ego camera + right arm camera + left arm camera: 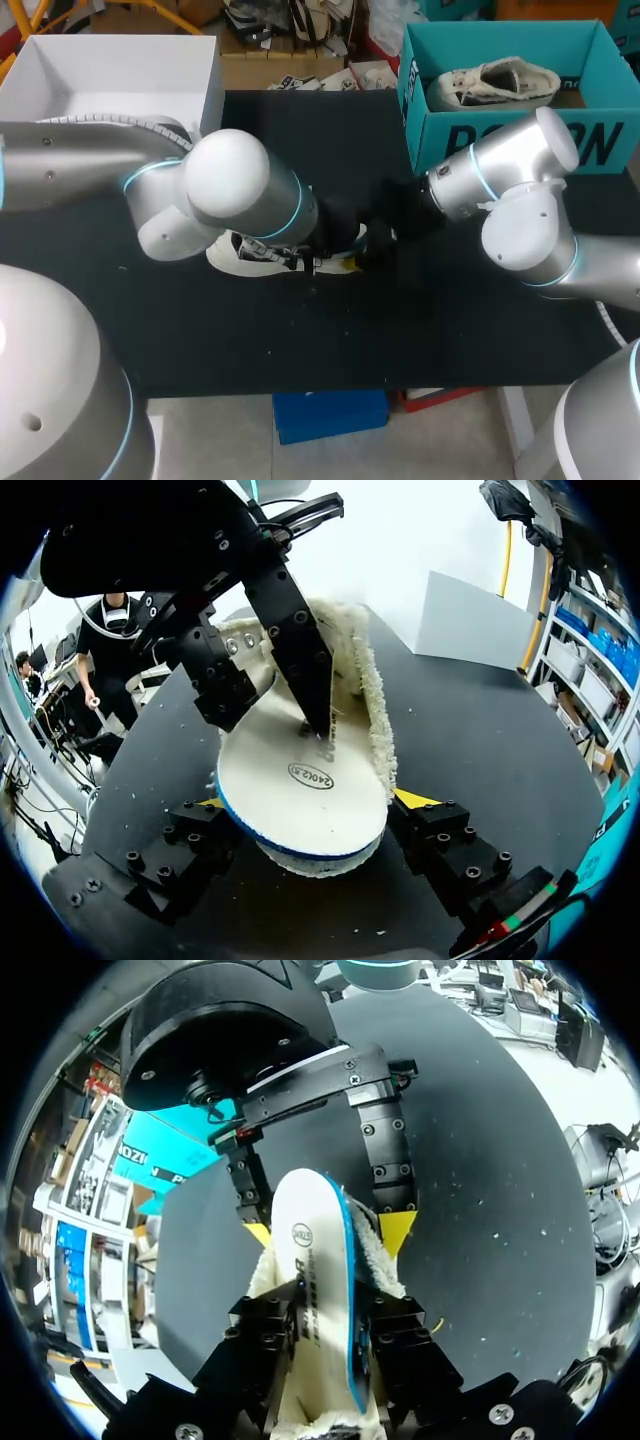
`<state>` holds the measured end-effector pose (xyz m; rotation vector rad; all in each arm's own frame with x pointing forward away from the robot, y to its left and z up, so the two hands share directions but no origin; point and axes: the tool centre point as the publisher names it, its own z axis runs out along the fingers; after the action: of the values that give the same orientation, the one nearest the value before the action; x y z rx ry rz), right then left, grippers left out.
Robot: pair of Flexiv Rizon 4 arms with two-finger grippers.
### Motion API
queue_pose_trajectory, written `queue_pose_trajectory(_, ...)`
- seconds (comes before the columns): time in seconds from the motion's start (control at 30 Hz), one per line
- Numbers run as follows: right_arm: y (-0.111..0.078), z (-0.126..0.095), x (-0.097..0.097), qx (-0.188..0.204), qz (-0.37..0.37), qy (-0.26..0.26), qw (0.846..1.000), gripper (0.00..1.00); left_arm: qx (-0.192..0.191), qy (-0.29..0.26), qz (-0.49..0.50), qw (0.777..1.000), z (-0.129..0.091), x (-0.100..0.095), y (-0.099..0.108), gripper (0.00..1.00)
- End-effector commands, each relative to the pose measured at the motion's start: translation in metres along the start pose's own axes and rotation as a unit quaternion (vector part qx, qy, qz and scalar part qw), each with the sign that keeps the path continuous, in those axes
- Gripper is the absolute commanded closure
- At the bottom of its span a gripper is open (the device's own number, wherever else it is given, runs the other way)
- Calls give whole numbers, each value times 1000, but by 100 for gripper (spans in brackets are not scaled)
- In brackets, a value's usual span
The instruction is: Take the shoe out of the shoebox, open the shoe tongue, remove and reinsert the insole, then place the shoe into the shoebox
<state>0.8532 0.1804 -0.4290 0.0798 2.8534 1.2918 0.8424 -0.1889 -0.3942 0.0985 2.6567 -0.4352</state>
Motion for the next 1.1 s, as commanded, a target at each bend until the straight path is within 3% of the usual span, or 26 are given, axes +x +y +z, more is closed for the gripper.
queue_pose_trajectory(0.03,1,1,0,2,1,-1,1000,100,4,0,-1,1000,3,0,-5,74)
queue_pose_trajectory(0.17,1,1,0,2,1,-1,1000,100,7,1,0,1000,3,0,-8,78)
queue_pose_trajectory(0.27,1,1,0,2,1,-1,1000,100,8,2,-1,1000,4,-1,-9,100)
queue_pose_trajectory(0.53,1,1,0,2,1,-1,1000,100,27,28,-6,999,-12,-4,-3,100)
queue_pose_trajectory(0.8,1,1,0,2,1,-1,1000,100,99,83,-21,991,-50,-3,3,100)
queue_pose_trajectory(1.1,1,1,0,2,1,-1,1000,100,229,172,-34,957,-107,-14,-6,100)
